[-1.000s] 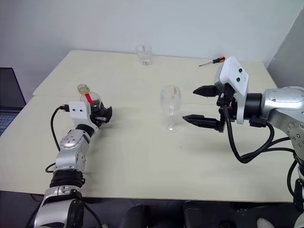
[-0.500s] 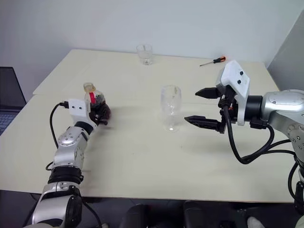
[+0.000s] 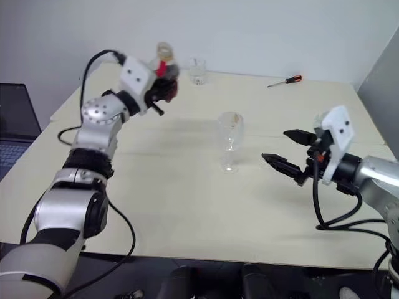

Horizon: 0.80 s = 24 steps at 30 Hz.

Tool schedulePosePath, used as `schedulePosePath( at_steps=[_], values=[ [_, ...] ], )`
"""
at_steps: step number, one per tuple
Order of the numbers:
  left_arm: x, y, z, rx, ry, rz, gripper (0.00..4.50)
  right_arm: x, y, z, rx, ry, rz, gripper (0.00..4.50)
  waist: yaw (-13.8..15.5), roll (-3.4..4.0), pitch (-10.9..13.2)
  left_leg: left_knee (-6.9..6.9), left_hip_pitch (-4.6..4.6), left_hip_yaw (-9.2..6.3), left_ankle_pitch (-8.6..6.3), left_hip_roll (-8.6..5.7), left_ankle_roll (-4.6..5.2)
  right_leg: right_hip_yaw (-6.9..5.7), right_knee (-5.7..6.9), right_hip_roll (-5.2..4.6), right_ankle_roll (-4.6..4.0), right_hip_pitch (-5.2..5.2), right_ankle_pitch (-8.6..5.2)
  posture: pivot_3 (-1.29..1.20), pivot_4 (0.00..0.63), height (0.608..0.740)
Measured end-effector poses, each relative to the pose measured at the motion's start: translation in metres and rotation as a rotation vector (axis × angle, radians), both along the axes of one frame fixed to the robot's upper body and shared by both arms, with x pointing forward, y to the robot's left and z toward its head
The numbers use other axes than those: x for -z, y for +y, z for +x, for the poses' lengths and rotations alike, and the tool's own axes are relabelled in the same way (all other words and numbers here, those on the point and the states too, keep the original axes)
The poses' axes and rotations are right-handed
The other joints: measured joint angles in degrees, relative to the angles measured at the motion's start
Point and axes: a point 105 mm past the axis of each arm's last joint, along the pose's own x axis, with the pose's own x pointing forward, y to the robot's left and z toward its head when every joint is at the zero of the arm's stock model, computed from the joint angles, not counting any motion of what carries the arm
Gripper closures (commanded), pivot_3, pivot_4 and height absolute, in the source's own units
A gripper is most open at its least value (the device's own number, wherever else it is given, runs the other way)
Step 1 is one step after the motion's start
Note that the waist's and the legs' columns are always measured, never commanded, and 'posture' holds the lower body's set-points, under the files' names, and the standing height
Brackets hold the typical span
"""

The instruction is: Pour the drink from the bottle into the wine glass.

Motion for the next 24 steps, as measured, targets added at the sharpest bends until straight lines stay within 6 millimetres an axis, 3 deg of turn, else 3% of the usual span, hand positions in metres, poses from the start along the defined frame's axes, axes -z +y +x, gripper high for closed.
schedulePosePath(
  at_steps=[7,11,16,24],
  values=[
    [-0.004,-0.026,-0.002,0.066,-0.084,0.217,3.64,0.013,0.009,-0.016,0.068,-0.005,0.009,0.0,-0.88,0.0,0.01,0.04,0.01,-0.01,0.0,0.0,0.0,0.0,0.03,-0.02,0.13,0.03,-0.08,0.0,0.15,0.74],
    [-0.002,-0.046,-0.005,0.121,-0.121,0.307,3.64,0.028,0.029,-0.021,0.049,0.054,0.08,0.0,-1.07,-0.01,0.02,0.06,0.01,0.02,0.0,-0.02,0.0,0.05,0.05,-0.03,0.14,0.03,-0.08,0.0,0.15,0.74],
    [0.005,-0.055,-0.009,0.154,-0.178,0.423,3.64,0.04,0.042,-0.018,0.069,0.101,0.111,0.0,-1.33,-0.01,0.02,0.03,0.01,0.02,0.0,0.01,0.0,0.07,0.05,-0.01,0.14,0.0,-0.08,0.0,0.15,0.74],
    [0.015,-0.049,-0.006,0.118,-0.207,0.512,3.71,0.04,0.057,-0.009,0.075,0.057,0.116,0.0,-1.21,-0.01,0.02,0.06,-0.01,0.04,0.0,-0.01,0.0,0.07,0.03,-0.03,0.14,0.0,-0.07,0.0,0.15,0.74]
  ],
)
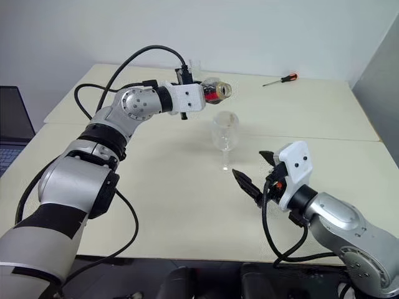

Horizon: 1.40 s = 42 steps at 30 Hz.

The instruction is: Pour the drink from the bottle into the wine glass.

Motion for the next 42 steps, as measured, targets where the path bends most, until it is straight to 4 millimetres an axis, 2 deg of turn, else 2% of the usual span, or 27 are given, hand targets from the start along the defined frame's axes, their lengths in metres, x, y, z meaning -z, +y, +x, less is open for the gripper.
schedulePosePath(
  at_steps=[5,9,13,29,36,42],
  values=[
    [-0.006,0.011,0.003,-0.046,-0.097,0.048,3.71,0.006,0.005,0.002,-0.013,0.008,-0.02,0.0,-0.02,0.0,0.0,0.0,0.01,-0.02,0.0,0.01,0.0,-0.03,0.04,0.0,0.0,0.0,0.0,0.0,0.15,0.74],
    [-0.011,0.011,0.001,-0.031,-0.164,0.088,3.71,0.01,0.004,0.008,-0.001,0.019,-0.036,0.0,0.03,0.0,0.0,0.02,0.01,-0.01,0.0,0.0,0.0,-0.03,0.04,0.0,0.0,0.01,0.0,0.0,0.15,0.74],
    [-0.007,0.013,-0.001,-0.015,-0.207,0.15,3.71,0.012,0.005,0.012,-0.004,0.022,-0.043,0.0,0.0,0.0,0.0,0.02,0.01,-0.01,0.0,0.01,0.0,-0.04,0.04,0.0,-0.02,0.0,0.01,0.0,0.15,0.74],
    [-0.001,0.01,-0.003,0.023,-0.283,0.254,3.71,0.003,0.006,0.02,-0.02,-0.013,-0.055,0.0,0.03,0.0,0.0,0.05,0.01,-0.01,0.0,0.0,0.0,-0.05,0.06,0.0,-0.15,0.0,0.09,0.0,0.15,0.74],
    [-0.011,0.007,-0.004,0.027,-0.323,0.258,3.71,0.004,0.006,0.021,-0.023,-0.01,-0.06,0.0,0.02,0.0,0.0,0.05,0.01,-0.01,0.0,0.0,0.0,-0.04,0.08,-0.01,-0.16,0.0,0.09,0.0,0.15,0.74],
    [-0.009,0.007,-0.003,0.022,-0.327,0.271,3.71,0.004,0.005,0.021,-0.022,-0.011,-0.064,0.0,0.01,0.0,0.0,0.06,0.01,0.0,0.0,0.0,0.0,-0.04,0.08,-0.01,-0.19,0.0,0.11,0.0,0.15,0.74]
  ],
)
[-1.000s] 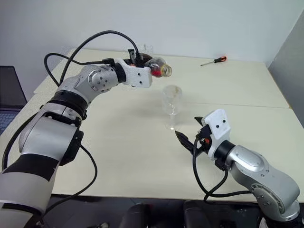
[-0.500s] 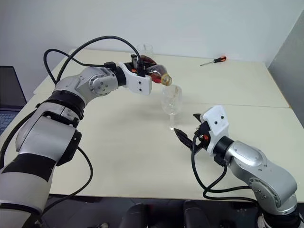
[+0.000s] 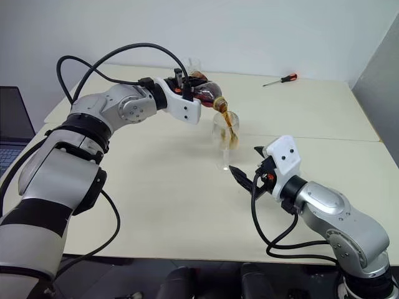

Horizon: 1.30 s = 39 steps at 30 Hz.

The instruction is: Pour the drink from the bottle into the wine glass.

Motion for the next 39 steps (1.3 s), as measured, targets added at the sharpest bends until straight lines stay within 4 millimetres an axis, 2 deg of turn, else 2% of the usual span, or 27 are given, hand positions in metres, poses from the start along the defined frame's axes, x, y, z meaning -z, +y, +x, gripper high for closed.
schedulePosePath(
  at_steps=[15,20,39],
  values=[
    [-0.001,-0.001,0.001,-0.003,-0.015,0.025,3.71,0.001,0.0,-0.001,-0.016,0.011,-0.017,0.0,0.0,0.0,0.0,0.02,0.0,0.0,0.0,0.0,0.0,0.0,0.02,0.0,-0.06,0.0,0.04,0.0,0.15,0.74],
    [-0.005,-0.002,0.0,-0.002,-0.025,0.027,3.71,-0.011,-0.003,0.0,-0.027,-0.022,-0.026,0.0,0.02,0.0,0.0,0.02,0.0,-0.01,0.0,0.0,0.0,-0.01,0.02,0.0,-0.07,0.01,0.04,0.0,0.15,0.74],
    [-0.002,-0.001,0.001,-0.011,0.003,0.052,3.71,-0.012,-0.007,0.0,-0.036,-0.022,-0.062,0.0,0.01,0.0,0.0,0.03,0.0,0.0,0.0,0.0,0.0,0.0,0.04,0.0,-0.07,0.0,0.04,0.0,0.15,0.74]
  ],
)
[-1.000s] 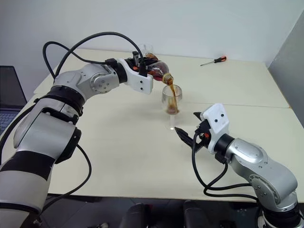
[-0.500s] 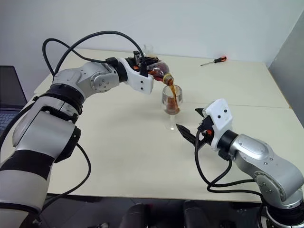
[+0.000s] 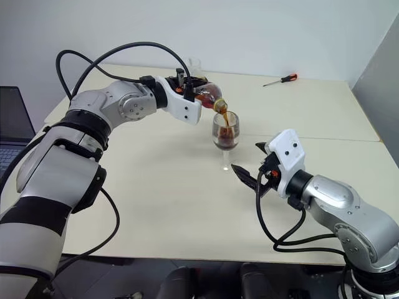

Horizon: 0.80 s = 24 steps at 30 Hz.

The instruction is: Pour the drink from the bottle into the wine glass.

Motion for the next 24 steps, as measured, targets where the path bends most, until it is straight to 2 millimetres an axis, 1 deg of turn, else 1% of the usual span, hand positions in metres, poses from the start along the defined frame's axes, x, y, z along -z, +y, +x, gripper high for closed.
schedulePosePath(
  at_steps=[14,15,18,20,22,24],
  values=[
    [-0.006,0.002,0.0,-0.001,-0.01,-0.012,3.71,-0.002,-0.002,-0.001,-0.003,-0.009,-0.014,0.0,0.0,0.0,0.0,0.01,0.0,0.0,0.0,0.0,0.0,0.0,0.02,0.0,0.0,0.0,0.0,0.0,0.15,0.74],
    [-0.008,0.002,-0.001,0.0,0.006,-0.042,3.71,-0.002,-0.002,-0.001,-0.003,-0.009,-0.014,0.0,0.0,0.0,0.0,0.01,0.0,0.0,0.0,0.0,0.0,0.0,0.02,0.0,0.0,0.0,0.0,0.0,0.15,0.74],
    [-0.024,-0.007,-0.005,0.04,0.077,-0.221,3.74,-0.002,-0.002,-0.001,-0.007,-0.01,-0.016,0.0,0.02,0.0,0.0,0.03,0.0,0.01,0.0,0.0,0.0,-0.02,0.03,-0.02,-0.01,0.0,0.0,0.0,0.15,0.74],
    [-0.029,-0.009,-0.007,0.057,0.101,-0.264,3.74,-0.003,-0.002,-0.001,-0.01,-0.015,-0.018,0.0,0.01,0.01,0.0,0.03,0.01,0.01,0.0,-0.01,0.0,0.0,0.05,-0.02,-0.01,0.01,0.0,0.0,0.15,0.74],
    [-0.026,-0.008,-0.007,0.058,0.121,-0.267,3.74,-0.004,-0.002,-0.001,-0.013,-0.017,-0.023,0.0,-0.1,0.01,-0.01,0.03,0.05,0.01,0.0,-0.01,0.0,0.02,0.11,0.0,-0.01,0.01,0.0,0.0,0.15,0.74],
    [-0.017,-0.005,-0.006,0.048,0.151,-0.269,3.74,-0.004,-0.002,-0.001,-0.017,-0.016,-0.026,0.0,-0.14,0.01,-0.01,0.04,0.09,0.01,0.0,-0.02,0.0,0.03,0.26,0.0,0.0,-0.01,0.0,0.0,0.15,0.74]
  ],
)
